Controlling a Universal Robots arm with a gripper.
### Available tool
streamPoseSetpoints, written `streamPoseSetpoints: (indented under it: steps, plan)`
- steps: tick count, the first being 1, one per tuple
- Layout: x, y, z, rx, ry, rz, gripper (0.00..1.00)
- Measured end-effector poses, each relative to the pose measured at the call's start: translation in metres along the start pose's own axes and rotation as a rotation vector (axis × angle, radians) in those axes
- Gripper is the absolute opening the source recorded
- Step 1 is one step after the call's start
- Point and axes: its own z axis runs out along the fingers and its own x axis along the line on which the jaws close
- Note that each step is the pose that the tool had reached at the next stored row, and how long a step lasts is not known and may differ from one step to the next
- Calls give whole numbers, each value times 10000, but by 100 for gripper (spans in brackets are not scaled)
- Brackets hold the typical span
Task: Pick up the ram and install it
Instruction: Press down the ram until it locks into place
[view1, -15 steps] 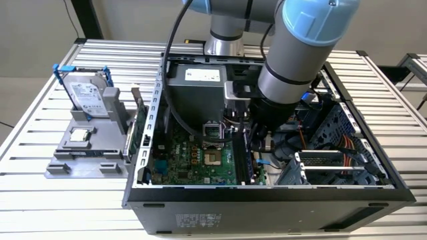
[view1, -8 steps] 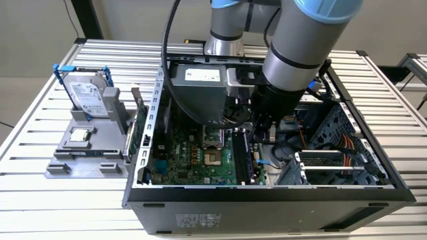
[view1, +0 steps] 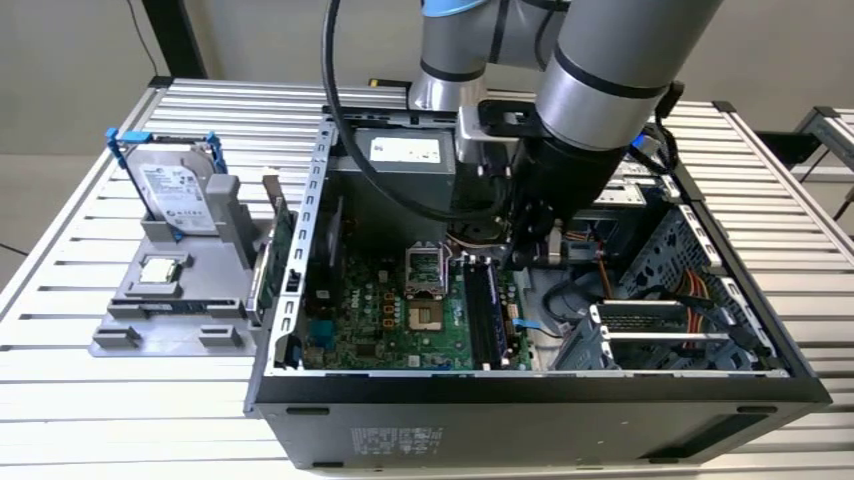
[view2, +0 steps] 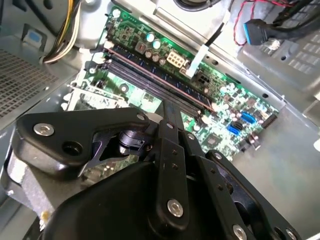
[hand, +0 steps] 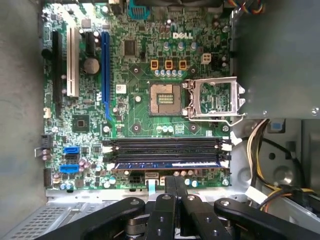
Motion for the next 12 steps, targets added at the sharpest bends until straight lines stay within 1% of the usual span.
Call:
streamPoseSetpoints:
  steps: [3,6,11,12]
  plan:
    - [-3,4,-62,-31,17,3,0]
    - [-4,6,-95,-52,23,3,0]
    - [-7,10,-170,-54,21,4,0]
    - [-7,11,-195,-54,21,3,0]
